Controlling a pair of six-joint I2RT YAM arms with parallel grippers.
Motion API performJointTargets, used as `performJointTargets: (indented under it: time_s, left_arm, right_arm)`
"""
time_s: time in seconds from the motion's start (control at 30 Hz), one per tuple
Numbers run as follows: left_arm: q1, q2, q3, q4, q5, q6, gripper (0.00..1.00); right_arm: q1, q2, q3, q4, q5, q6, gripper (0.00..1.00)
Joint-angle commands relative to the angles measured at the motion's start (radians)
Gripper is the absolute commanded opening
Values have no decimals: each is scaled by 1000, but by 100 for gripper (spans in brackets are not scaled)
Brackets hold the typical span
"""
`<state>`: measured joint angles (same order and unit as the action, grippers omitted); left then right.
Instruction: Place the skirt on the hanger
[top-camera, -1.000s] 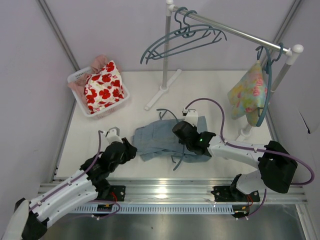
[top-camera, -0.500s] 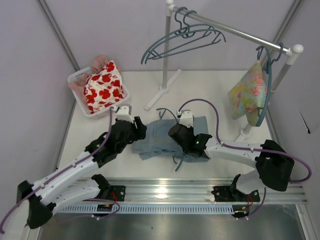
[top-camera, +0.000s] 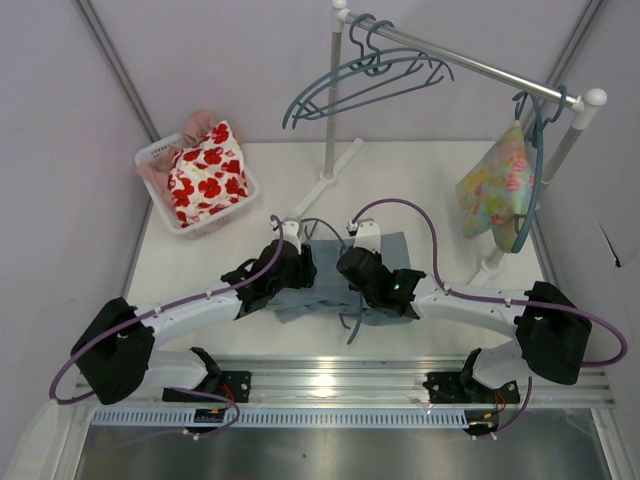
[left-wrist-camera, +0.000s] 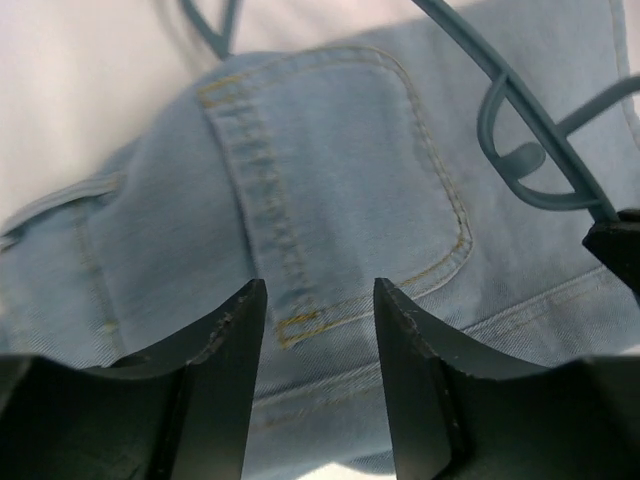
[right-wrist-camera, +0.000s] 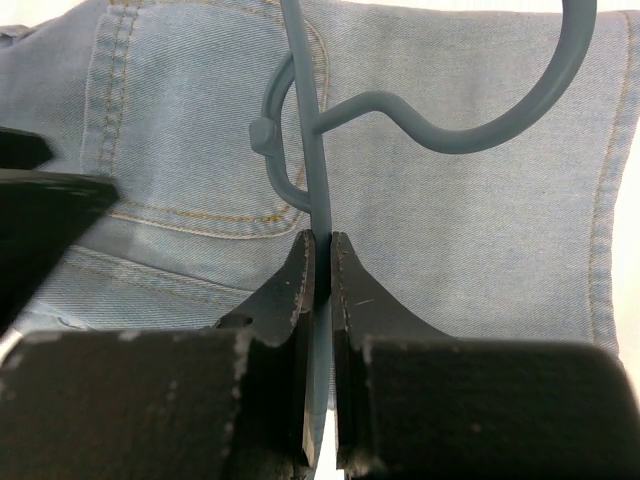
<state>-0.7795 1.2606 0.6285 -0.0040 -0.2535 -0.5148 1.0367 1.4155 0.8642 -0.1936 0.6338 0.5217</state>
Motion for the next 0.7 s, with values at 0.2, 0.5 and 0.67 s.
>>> performJointTargets:
  time_s: [0.2,0.5,0.67]
  left_arm:
    - [-3,94,-17,196,99,-39,49]
    - [46,108,80,205,174,-57,45]
    - [72,98,126,205,244,-57,46]
  right_arm:
    - [-7,-42,7,117,-83,-8,0]
    - [-24,-43,-22,109,-75,11,0]
    - [-33,-53,-22,129,-92,14,0]
